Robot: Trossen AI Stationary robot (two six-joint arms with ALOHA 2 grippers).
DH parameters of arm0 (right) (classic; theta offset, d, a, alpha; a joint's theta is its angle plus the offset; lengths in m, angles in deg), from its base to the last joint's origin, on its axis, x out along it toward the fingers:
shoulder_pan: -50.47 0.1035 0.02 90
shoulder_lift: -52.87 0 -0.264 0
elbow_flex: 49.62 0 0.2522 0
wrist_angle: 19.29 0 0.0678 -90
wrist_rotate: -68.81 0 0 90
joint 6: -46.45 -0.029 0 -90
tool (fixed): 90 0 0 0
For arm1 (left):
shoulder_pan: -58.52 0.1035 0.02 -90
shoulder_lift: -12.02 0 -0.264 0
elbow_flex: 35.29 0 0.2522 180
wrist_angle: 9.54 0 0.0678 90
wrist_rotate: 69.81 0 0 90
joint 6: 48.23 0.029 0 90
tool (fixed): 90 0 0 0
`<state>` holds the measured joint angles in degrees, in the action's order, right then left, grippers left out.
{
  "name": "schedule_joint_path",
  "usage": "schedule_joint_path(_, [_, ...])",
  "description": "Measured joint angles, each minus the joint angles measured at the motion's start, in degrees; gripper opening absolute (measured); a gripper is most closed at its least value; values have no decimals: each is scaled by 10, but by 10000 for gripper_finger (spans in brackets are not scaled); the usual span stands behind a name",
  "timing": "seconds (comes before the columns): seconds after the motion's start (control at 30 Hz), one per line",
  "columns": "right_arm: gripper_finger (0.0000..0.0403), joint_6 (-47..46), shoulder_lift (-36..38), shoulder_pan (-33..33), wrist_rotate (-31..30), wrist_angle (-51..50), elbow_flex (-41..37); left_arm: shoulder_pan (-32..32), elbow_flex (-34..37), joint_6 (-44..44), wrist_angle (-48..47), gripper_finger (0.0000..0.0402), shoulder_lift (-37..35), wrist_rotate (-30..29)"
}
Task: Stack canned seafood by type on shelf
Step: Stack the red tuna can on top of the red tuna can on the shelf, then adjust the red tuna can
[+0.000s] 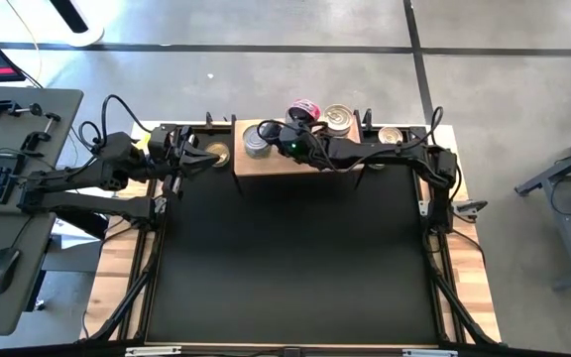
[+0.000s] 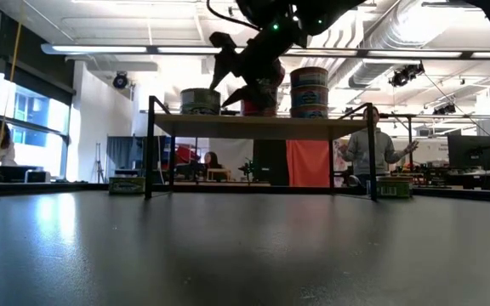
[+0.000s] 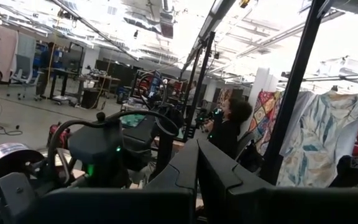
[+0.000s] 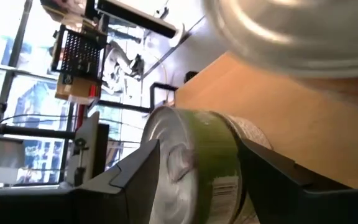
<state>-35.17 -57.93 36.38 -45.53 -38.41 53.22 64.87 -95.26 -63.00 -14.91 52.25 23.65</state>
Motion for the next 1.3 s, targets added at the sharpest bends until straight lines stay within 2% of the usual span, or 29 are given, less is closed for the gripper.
schedule_joint_path(0.63, [206,1,4,15,-7,16,0,0,0,5,-7,0,0,-11])
schedule_joint_path(1.03, [206,11,7,41,15,18,1,0,0,5,-8,0,0,-14])
schedule_joint_path(1.3, [206,55,13,51,47,12,1,0,0,10,-9,0,0,-26])
